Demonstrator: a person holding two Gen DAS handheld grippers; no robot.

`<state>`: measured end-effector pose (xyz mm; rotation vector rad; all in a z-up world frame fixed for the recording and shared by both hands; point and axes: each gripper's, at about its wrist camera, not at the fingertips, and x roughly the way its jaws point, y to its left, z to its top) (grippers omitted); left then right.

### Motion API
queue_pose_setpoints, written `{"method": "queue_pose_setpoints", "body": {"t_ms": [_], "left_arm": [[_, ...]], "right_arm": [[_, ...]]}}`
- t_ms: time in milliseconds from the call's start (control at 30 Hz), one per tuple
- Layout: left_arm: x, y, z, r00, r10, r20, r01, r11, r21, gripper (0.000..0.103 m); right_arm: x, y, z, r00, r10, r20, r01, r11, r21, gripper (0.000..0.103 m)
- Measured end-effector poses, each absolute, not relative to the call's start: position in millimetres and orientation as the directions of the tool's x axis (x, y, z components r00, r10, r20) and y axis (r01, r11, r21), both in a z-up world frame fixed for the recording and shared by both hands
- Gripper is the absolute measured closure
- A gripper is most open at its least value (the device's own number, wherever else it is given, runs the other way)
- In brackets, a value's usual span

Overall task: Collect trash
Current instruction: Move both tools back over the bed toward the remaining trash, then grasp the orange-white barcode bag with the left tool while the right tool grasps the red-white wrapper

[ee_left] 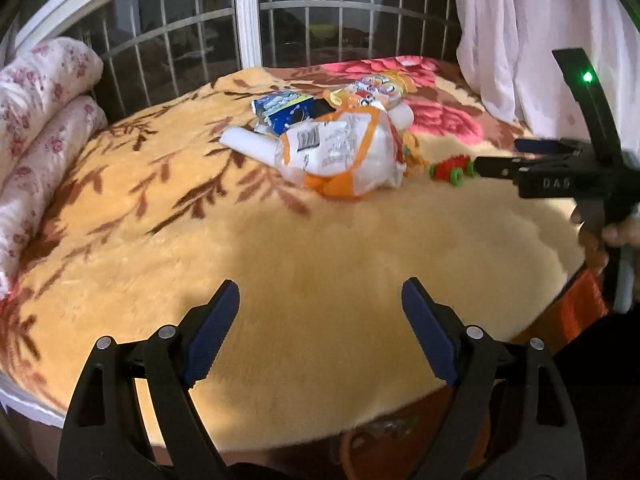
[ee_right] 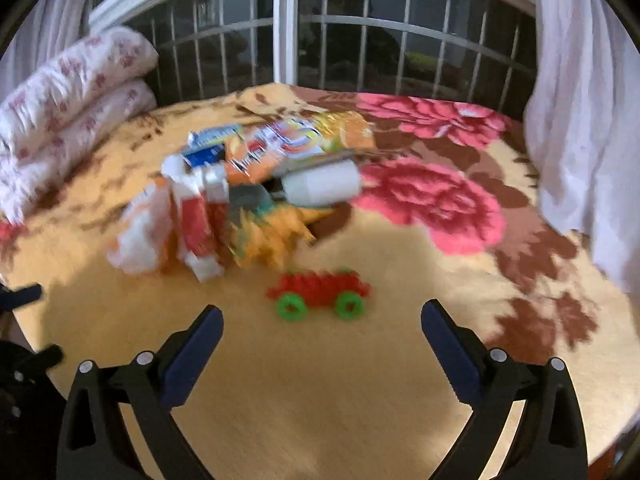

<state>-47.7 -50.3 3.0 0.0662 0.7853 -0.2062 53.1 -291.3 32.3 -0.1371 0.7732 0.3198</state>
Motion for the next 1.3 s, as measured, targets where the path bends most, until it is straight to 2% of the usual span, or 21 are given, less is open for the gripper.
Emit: {"method": "queue_pose_setpoints", "body": {"t_ms": [133,267,400,500,533,567,633,667,767,867,1000,1167,1300], "left_arm": [[-15.7,-65.6,7.5,0.687,-0.196,-0.700,0.223,0.973,-0.054,0.022],[12.8,-91.1,8.3,0.695,-0.212,-0.687,0.255,0.966,-0.040,0.022],[38.4,-108.4,7.1,0.736,-0.160,-0.657,0.240,0.970,0.032,0.022],[57.8,-104.1,3.9,0.752,-0.131,-0.646,0.196,0.980,0.030,0.022],[66.6,-100.8,2.0,0.750,-0.138,-0.647,0.192,0.981,0.013,0.029],[71.0,-99.6,0.9,0.743,-0.150,-0.652,0.199,0.980,0.001,0.046],[80.7,-94.1,-1.8,0.725,-0.176,-0.666,0.205,0.978,-0.035,0.054],[81.1,-92.4,-1.4,0.726,-0.185,-0.662,0.206,0.977,-0.048,0.065],[74.8,-85.4,2.0,0.724,-0.191,-0.663,0.204,0.977,-0.058,0.076],[51.8,-72.2,17.7,0.726,-0.231,-0.648,0.223,0.970,-0.096,0.078],[-5.0,-48.2,42.6,0.784,-0.241,-0.573,0.233,0.968,-0.089,0.079],[-48.5,-28.6,40.2,0.825,-0.193,-0.531,0.196,0.979,-0.052,0.079],[-54.4,-19.3,26.8,0.823,-0.206,-0.530,0.188,0.978,-0.088,0.079]], "right_arm": [[55.2,-280.6,32.7,0.729,0.224,-0.647,-0.319,0.947,-0.032,0.006],[57.8,-282.6,33.9,0.769,0.183,-0.612,-0.282,0.957,-0.068,0.006],[61.5,-302.0,34.7,0.776,0.172,-0.607,-0.244,0.969,-0.039,0.005],[64.1,-316.2,32.2,0.766,0.176,-0.619,-0.220,0.975,0.005,0.005],[64.6,-320.3,32.0,0.764,0.179,-0.620,-0.214,0.977,0.018,0.005],[64.8,-321.6,31.9,0.764,0.180,-0.619,-0.212,0.977,0.021,0.005],[64.2,-323.1,32.1,0.768,0.175,-0.616,-0.208,0.978,0.020,0.005],[63.8,-322.9,32.0,0.769,0.175,-0.615,-0.207,0.978,0.018,0.005],[59.9,-317.5,32.8,0.771,0.182,-0.610,-0.219,0.976,0.014,0.005],[52.5,-305.1,34.3,0.769,0.215,-0.603,-0.264,0.965,0.007,0.005],[42.9,-277.5,34.6,0.750,0.279,-0.599,-0.361,0.933,-0.017,0.006],[42.4,-227.7,34.8,0.721,0.343,-0.602,-0.468,0.882,-0.059,0.006],[59.8,-201.3,33.7,0.705,0.340,-0.623,-0.468,0.882,-0.048,0.006]]}}
